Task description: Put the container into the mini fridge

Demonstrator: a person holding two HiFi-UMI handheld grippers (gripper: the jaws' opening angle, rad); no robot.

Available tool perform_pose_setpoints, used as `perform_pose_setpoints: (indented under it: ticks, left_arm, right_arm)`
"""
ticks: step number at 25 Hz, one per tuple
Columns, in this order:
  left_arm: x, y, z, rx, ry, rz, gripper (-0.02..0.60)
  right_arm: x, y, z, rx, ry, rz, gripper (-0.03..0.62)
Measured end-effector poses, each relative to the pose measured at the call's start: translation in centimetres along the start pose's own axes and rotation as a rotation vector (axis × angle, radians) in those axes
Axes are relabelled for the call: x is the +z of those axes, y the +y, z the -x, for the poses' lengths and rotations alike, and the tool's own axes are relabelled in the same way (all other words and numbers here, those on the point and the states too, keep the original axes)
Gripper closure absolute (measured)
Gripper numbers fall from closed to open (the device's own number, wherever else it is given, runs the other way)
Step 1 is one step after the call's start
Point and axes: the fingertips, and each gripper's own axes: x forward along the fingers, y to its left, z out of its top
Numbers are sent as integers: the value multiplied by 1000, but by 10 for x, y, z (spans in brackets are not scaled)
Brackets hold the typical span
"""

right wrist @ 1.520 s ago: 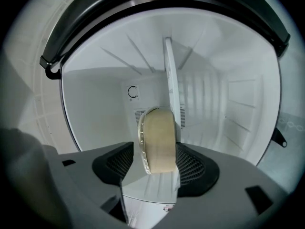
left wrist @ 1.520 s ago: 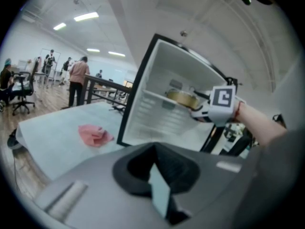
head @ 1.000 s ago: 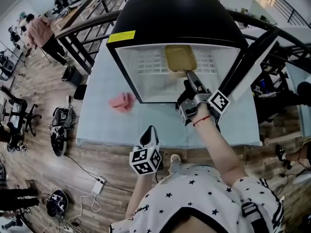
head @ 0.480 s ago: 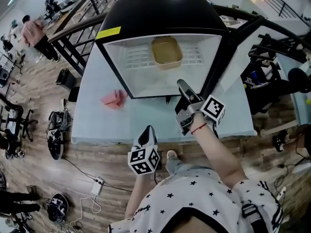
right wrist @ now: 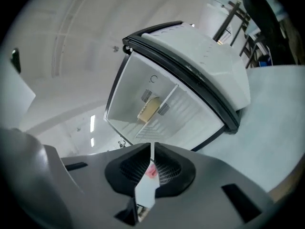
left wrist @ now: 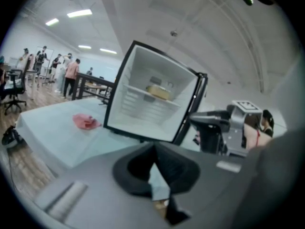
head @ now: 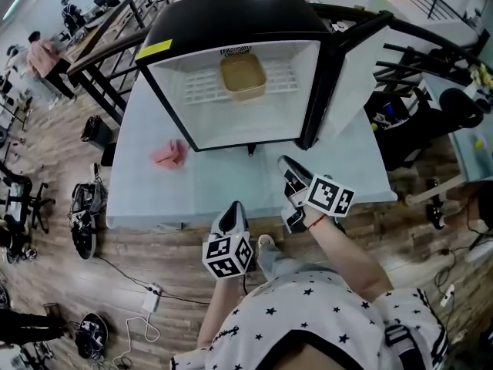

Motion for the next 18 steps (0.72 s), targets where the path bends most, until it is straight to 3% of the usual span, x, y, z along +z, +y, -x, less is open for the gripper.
perform_pose_setpoints:
  ticks: [7, 18]
  left_arm:
    - [-16, -19, 19, -16, 6, -6, 574]
    - [-45, -46, 55, -29, 14, -12, 574]
  right_arm:
    - [-24, -15, 51, -84, 70, 286, 565]
    - [-67, -23, 117, -128, 151, 504, 569]
